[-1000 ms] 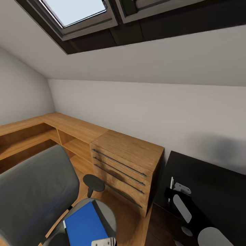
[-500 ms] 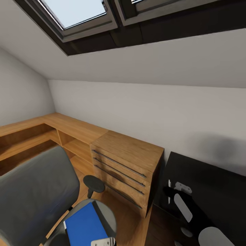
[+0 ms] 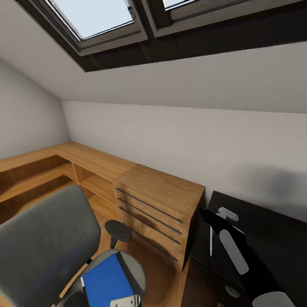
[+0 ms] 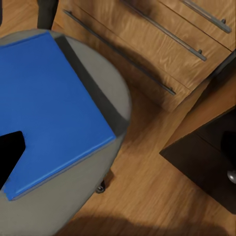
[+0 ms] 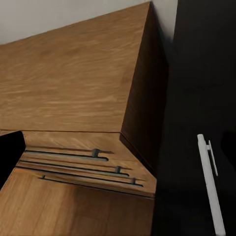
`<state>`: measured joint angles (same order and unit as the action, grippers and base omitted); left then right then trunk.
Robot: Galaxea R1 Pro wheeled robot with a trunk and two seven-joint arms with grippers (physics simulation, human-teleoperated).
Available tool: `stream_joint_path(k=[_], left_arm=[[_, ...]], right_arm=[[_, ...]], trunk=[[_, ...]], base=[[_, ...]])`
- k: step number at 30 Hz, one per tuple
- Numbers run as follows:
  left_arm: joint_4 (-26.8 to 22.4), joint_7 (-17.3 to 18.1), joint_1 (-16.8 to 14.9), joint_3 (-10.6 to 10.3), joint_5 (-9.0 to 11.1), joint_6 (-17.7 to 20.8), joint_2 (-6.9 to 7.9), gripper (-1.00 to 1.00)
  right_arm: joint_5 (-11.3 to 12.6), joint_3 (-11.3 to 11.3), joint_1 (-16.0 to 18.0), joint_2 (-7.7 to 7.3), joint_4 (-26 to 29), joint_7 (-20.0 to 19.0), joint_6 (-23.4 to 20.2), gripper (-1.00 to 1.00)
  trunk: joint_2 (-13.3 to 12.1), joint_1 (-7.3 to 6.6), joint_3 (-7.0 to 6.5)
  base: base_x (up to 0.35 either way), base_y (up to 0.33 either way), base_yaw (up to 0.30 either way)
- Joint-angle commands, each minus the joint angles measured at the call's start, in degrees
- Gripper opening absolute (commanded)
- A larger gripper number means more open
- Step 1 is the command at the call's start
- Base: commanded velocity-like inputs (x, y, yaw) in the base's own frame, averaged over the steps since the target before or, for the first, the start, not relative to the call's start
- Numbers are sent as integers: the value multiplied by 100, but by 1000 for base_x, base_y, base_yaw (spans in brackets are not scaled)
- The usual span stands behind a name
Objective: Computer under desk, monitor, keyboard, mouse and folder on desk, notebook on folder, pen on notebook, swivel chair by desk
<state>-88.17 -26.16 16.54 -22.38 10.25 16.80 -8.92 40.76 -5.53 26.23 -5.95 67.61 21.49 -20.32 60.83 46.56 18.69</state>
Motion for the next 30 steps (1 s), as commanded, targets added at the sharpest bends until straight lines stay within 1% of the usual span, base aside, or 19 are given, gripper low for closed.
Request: stream_joint_path(k=[1, 2, 3, 6, 7, 9, 11, 12, 13, 14, 16, 18, 19, 20, 22, 25, 30], left_arm=[[-12, -50, -2, 1, 45, 17, 5, 100], [-13, -64, -2, 4, 45, 19, 7, 100], [-3, -221, -2, 1, 55, 25, 11, 100], [56, -295, -2, 3, 61, 28, 20, 100], [116, -314, -2, 4, 61, 25, 45, 100], [250, -357, -2, 5, 54, 21, 136, 100], [423, -434, -2, 6, 57, 17, 302, 100], [474, -450, -2, 6, 59, 15, 342, 100], [603, -471, -2, 6, 61, 6, 409, 100], [755, -483, -2, 6, 62, -26, 456, 100], [918, -491, -2, 7, 61, -101, 484, 100], [1265, -502, -2, 6, 55, -452, 509, 100], [1350, -506, -2, 4, 53, -572, 512, 100], [1499, -505, -2, 2, 51, -821, 516, 100], [1673, -492, -2, -1, 52, -1116, 525, 100], [1791, -484, -2, 13, 50, -1317, 536, 100], [1866, -487, -2, 31, 47, -1452, 547, 100]], right_arm=[[75, -21, -3, -5, 25, 115, -6, 100], [85, -24, -3, -5, 30, 149, -5, 100], [118, -36, -8, 9, 45, 328, 0, 100], [129, -44, -11, 13, 49, 398, 1, 100], [131, -49, -11, 14, 49, 411, 0, 100], [132, -60, -18, 18, 53, 423, 0, 100], [133, -91, -52, 33, 61, 430, -1, 100], [133, -100, -58, 49, 66, 431, -2, 100], [132, -120, -70, 95, 94, 432, -4, 100], [128, -142, -81, 143, 137, 433, -5, 100], [124, -161, -93, 179, 171, 434, -4, 100], [115, -182, -127, 225, 201, 430, 5, 100], [114, -186, -134, 234, 204, 429, 8, 100], [111, -192, -144, 254, 209, 428, 12, 100], [105, -198, -153, 279, 216, 429, 17, 100], [101, -201, -162, 300, 233, 428, 20, 100], [106, -215, -177, 329, 262, 420, 34, 100]], trunk=[[4, 1, 6], [4, 1, 6], [4, 1, 6], [4, 1, 6], [4, 1, 6], [4, 1, 6], [4, 1, 6], [4, 1, 6], [4, 1, 6], [4, 1, 6], [4, 1, 6], [4, 1, 6], [4, 1, 6], [4, 1, 6], [4, 1, 6], [4, 1, 6], [4, 1, 6]], base=[[0, 0, 163], [0, 0, 186], [0, 0, 260], [0, 0, 268], [0, 0, 274], [0, 0, 276], [0, 0, 269], [0, 0, 226], [-7, 0, 145], [-38, 0, 93], [-64, 0, 67], [-136, 0, 31], [-190, 0, 19], [-241, 0, 12], [-274, 0, 8], [-306, 0, 4], [-328, 0, 1]])
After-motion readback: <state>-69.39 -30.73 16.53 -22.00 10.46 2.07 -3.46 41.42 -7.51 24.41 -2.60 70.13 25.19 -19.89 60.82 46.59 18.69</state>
